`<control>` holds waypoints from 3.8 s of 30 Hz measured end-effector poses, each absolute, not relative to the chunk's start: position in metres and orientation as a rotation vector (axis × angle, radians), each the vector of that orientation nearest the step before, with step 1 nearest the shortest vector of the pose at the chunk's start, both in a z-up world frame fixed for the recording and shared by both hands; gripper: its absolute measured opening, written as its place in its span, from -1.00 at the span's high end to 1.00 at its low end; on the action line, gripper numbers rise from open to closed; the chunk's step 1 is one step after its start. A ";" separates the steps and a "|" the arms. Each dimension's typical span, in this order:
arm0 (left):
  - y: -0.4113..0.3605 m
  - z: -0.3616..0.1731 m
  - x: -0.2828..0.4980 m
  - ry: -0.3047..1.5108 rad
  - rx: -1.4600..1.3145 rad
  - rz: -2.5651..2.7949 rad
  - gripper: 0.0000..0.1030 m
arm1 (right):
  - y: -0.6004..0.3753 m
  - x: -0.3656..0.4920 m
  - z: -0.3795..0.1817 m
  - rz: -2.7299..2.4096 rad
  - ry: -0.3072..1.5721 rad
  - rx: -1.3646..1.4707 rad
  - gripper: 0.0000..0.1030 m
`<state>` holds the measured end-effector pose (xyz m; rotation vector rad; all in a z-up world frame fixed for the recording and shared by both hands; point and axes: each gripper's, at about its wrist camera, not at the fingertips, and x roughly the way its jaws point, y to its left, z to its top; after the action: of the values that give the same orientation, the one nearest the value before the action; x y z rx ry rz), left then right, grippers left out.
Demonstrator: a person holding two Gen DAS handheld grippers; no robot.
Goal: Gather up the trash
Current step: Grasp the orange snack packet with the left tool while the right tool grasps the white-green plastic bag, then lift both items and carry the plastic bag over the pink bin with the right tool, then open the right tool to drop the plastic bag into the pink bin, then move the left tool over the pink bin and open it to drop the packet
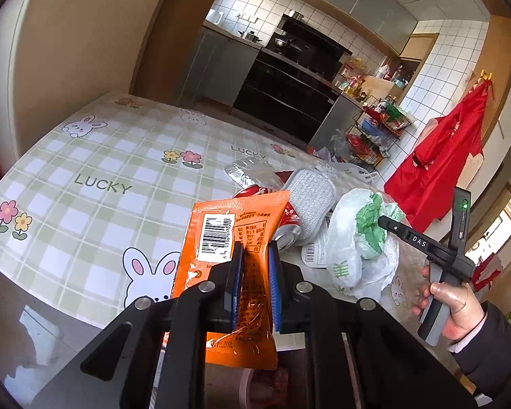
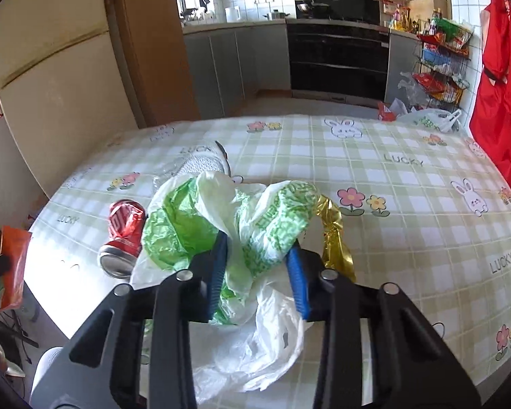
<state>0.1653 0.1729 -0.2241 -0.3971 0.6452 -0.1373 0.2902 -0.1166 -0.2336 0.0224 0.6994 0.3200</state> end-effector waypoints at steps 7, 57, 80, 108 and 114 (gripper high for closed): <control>0.164 -0.203 0.155 0.594 -0.416 -0.166 0.73 | -0.139 0.256 -0.190 0.267 0.561 0.028 0.37; 0.131 -0.160 0.074 0.548 -0.466 -0.233 0.72 | -0.133 0.107 -0.221 0.507 0.822 -0.039 0.00; 0.122 -0.154 0.069 0.548 -0.463 -0.269 0.72 | -0.132 0.086 -0.188 0.540 0.659 -0.023 -0.89; 0.014 -0.192 0.100 0.756 -0.339 -0.547 -0.12 | -0.208 0.104 -0.195 0.223 0.563 0.139 -0.89; 0.022 -0.193 0.099 0.738 -0.344 -0.494 -0.61 | -0.206 0.105 -0.198 0.218 0.575 0.141 -0.89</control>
<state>0.0991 0.0221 -0.1930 -0.3441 0.7378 -0.4941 0.1046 -0.2062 -0.1975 0.1411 0.5752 0.2182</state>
